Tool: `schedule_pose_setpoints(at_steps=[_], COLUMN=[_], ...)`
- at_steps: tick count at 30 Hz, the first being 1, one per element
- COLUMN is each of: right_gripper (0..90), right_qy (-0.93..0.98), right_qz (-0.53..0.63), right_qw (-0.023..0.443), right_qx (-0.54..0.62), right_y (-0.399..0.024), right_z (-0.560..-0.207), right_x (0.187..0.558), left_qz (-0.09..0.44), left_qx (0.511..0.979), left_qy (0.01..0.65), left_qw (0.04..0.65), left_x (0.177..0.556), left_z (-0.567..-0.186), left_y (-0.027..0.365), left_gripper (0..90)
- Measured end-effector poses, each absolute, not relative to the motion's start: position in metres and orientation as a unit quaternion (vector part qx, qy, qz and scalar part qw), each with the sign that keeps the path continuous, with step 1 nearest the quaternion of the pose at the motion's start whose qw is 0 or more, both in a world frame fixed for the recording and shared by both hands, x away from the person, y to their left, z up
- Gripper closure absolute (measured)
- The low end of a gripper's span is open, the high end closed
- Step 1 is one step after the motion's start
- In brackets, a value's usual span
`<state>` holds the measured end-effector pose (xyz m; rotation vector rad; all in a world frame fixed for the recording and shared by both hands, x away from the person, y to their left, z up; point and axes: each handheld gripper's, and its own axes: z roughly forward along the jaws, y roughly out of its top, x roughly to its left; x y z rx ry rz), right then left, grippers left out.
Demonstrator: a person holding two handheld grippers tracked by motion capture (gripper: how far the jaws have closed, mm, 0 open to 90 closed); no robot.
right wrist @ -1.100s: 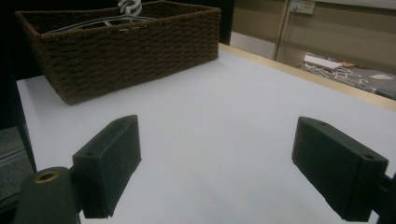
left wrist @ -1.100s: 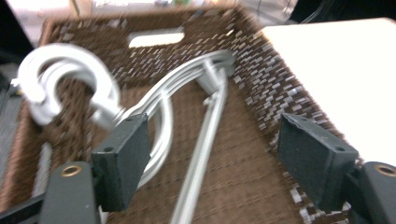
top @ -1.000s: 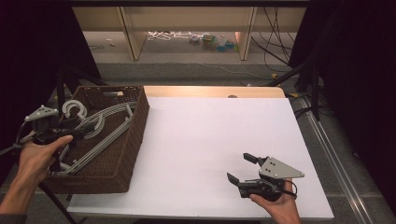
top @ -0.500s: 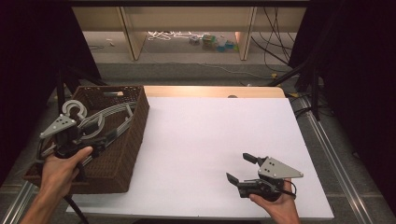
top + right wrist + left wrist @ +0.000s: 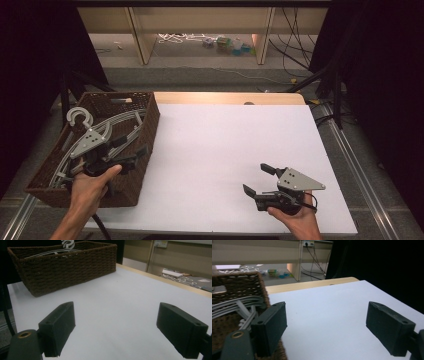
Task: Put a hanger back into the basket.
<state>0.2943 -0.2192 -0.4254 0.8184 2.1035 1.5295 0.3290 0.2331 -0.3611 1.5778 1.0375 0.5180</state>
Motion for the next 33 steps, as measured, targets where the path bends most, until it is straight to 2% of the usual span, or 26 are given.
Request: schedule_pose_setpoints(at_steps=[20,31,33], right_gripper=[16.1,16.2,16.2], right_qy=[0.758,0.754,0.754], right_qz=[0.548,0.549,0.549], right_qw=[0.209,0.208,0.207], right_qx=[0.285,0.296,0.296], right_y=[-0.215,-0.215,-0.217], right_z=[-0.426,-0.429,-0.43], right_x=[0.291,0.28,0.277], left_qz=[0.206,0.229,0.251], left_qx=[0.708,0.709,0.709], left_qy=[0.358,0.329,0.316], left_qw=[0.573,0.58,0.578], left_x=[0.306,0.282,0.278], left_z=[-0.392,-0.417,-0.42], left_y=[0.184,0.184,0.186], left_gripper=[15.8,15.9,15.8])
